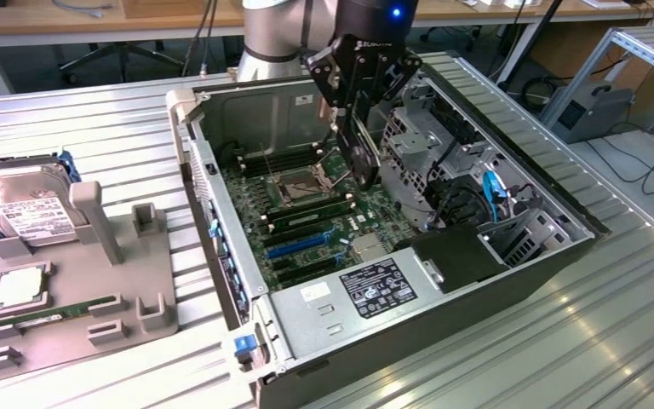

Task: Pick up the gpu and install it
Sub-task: 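Pick up the gpu and move the gpu toward the slot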

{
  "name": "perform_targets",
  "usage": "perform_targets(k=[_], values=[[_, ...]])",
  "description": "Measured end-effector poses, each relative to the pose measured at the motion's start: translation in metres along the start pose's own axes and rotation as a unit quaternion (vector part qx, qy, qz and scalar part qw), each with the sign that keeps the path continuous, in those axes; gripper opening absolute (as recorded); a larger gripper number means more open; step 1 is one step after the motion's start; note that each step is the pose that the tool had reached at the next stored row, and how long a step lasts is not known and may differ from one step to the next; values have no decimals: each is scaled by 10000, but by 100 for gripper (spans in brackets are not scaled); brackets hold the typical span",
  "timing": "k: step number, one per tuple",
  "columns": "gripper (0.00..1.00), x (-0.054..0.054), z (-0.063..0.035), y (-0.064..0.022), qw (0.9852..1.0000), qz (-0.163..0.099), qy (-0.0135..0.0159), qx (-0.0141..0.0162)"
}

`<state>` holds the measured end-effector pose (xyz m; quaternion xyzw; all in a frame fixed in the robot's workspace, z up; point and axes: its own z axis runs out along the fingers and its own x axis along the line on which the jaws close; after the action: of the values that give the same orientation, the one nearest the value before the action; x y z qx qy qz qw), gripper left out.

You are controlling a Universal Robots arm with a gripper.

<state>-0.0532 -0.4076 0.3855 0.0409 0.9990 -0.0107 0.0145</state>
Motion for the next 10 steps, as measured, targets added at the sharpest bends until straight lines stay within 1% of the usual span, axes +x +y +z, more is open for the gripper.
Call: perform_targets(k=[10], values=[[27, -4, 0, 1, 10000, 0, 0, 0]])
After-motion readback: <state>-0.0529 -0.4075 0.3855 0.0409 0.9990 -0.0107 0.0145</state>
